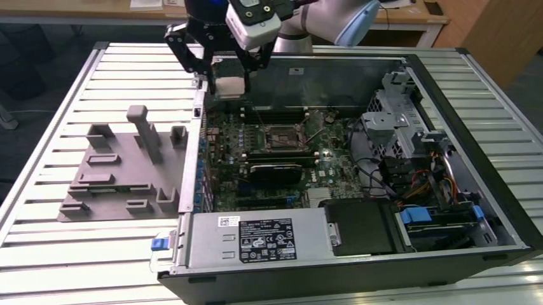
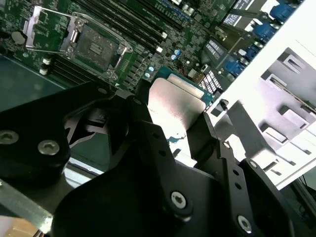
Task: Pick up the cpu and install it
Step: 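Pick up the cpu and move it towards the insertion slot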
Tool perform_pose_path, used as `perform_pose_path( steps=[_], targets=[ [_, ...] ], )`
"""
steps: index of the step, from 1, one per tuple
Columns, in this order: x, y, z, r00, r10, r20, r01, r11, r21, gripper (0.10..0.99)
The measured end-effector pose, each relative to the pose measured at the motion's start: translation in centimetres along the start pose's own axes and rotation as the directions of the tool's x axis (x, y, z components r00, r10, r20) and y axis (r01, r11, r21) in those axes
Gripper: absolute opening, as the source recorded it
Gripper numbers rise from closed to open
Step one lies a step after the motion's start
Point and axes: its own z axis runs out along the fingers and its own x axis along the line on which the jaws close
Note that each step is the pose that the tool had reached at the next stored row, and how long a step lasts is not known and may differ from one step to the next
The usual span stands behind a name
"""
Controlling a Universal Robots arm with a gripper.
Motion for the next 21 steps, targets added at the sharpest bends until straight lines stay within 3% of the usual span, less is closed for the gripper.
perform_pose_path(
  steps=[12,21],
  targets=[
    [-2.17,-0.08,0.75,1.0000,0.000,0.0000,0.000,1.0000,0.000,0.545],
    [-3.01,-0.13,1.67,1.0000,0.000,-0.0001,0.000,1.0000,0.000,0.545]
  ],
)
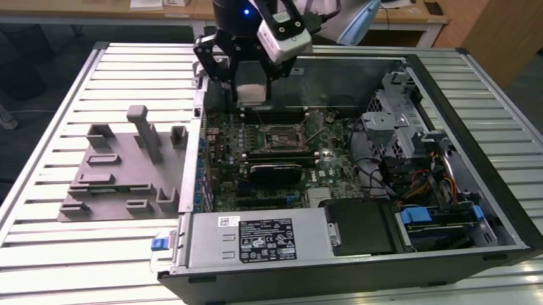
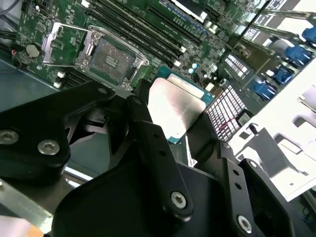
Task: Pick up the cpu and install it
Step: 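Pick up the cpu and move it towards the insertion slot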
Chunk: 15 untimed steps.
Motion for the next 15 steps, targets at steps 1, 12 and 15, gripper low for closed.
perform_pose_path(
  steps=[1,12,15],
  targets=[
    [-0.06,-0.01,0.12,1.0000,0.000,0.0001,0.000,1.0000,0.000,0.545],
    [-0.60,-0.08,1.72,1.0000,0.000,0.0000,0.000,1.0000,0.000,0.545],
    [-0.75,-0.10,2.27,1.0000,0.000,0.0001,0.000,1.0000,0.000,0.545]
  ],
)
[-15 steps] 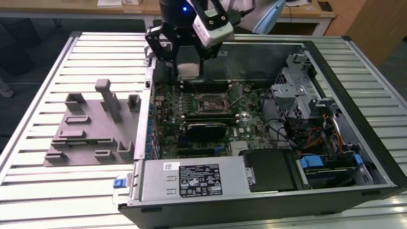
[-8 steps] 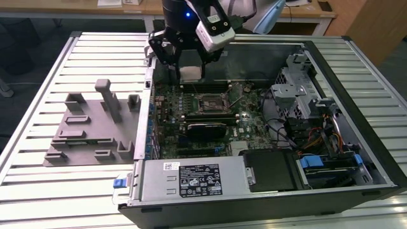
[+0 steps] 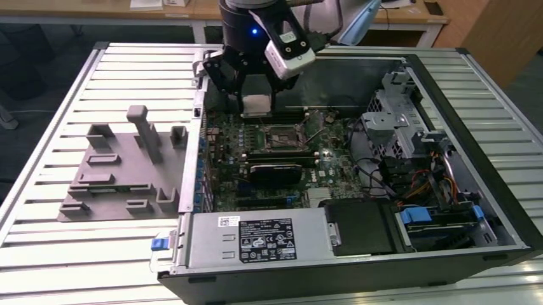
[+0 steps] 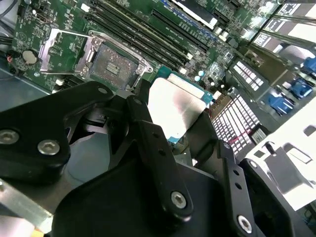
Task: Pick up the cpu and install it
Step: 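Pick up the cpu and move it towards the insertion slot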
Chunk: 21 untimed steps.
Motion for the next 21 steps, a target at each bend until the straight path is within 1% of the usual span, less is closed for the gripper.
perform_pose_path(
  steps=[4,13,21],
  targets=[
    [-0.50,-0.03,0.60,1.0000,0.000,-0.0001,0.000,1.0000,0.000,0.545],
    [-2.43,0.11,1.63,1.0000,0.000,-0.0004,0.000,1.0000,0.000,0.545],
    [-3.69,0.58,2.75,1.0000,0.000,-0.0010,0.000,1.0000,0.000,0.545]
  ],
)
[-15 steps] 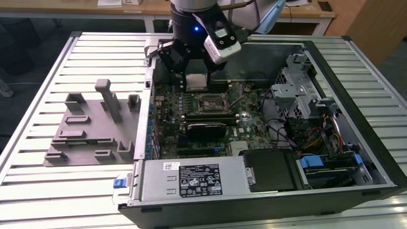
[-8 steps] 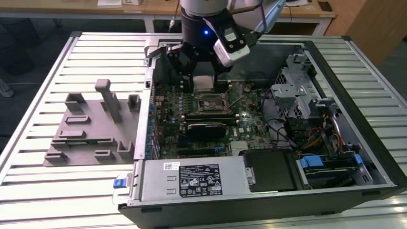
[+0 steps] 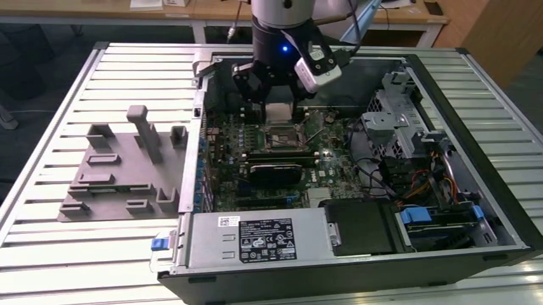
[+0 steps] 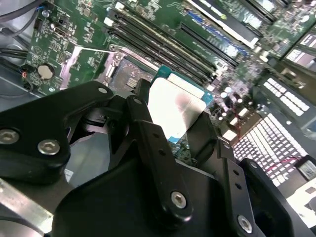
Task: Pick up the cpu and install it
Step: 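Pick up the cpu and move it towards the insertion slot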
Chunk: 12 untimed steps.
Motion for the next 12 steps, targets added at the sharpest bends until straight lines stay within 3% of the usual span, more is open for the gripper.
perform_pose_path(
  steps=[12],
  targets=[
    [-1.20,1.36,1.41,1.0000,0.000,-0.0001,0.000,1.0000,0.000,0.545]
  ],
)
